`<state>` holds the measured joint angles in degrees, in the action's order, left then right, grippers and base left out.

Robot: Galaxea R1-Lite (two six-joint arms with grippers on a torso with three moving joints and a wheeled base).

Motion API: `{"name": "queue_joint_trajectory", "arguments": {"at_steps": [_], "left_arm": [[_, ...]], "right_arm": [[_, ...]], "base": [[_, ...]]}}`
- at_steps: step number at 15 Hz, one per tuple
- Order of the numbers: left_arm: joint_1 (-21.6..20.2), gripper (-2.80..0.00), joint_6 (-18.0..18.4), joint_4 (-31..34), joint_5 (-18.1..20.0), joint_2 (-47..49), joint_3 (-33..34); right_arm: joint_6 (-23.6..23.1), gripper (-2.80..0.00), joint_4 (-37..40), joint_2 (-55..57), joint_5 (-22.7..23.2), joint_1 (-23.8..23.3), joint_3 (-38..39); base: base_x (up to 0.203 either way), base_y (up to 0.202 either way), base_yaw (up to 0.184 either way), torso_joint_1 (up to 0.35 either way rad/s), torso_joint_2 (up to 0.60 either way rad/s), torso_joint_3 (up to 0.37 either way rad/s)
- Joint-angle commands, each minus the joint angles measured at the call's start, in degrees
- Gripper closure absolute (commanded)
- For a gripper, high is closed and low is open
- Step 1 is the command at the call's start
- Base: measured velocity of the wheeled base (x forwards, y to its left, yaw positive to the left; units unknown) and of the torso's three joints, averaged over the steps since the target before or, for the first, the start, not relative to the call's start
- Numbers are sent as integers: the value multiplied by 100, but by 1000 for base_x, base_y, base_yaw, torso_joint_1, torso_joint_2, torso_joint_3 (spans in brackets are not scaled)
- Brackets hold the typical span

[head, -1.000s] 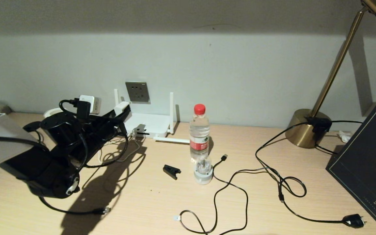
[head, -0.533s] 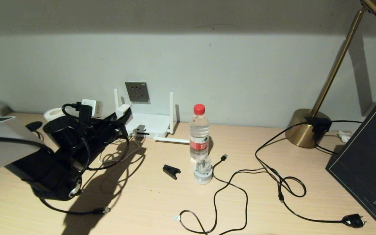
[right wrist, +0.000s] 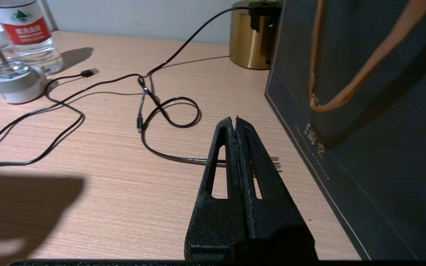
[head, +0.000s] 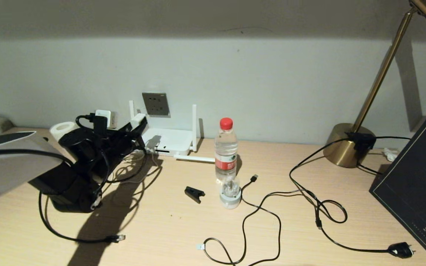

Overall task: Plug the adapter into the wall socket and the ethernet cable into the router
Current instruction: Align plug and socket

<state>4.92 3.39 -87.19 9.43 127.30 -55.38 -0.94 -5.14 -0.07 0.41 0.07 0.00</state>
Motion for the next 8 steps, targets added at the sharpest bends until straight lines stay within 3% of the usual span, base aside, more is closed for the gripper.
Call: {"name": "queue_joint_trajectory", "arguments": {"at_steps": [1, 8], "left_arm": [[-55, 0, 11, -48, 77, 315, -417], [-167, 0, 21, -48, 103, 577, -895]], "right_arm": [[-3, 0, -4, 7, 2, 1, 202], [-3, 0, -4, 7, 2, 1, 202]], "base": [[0, 0, 0, 0, 0, 0], [0, 0, 0, 0, 0, 0]]}}
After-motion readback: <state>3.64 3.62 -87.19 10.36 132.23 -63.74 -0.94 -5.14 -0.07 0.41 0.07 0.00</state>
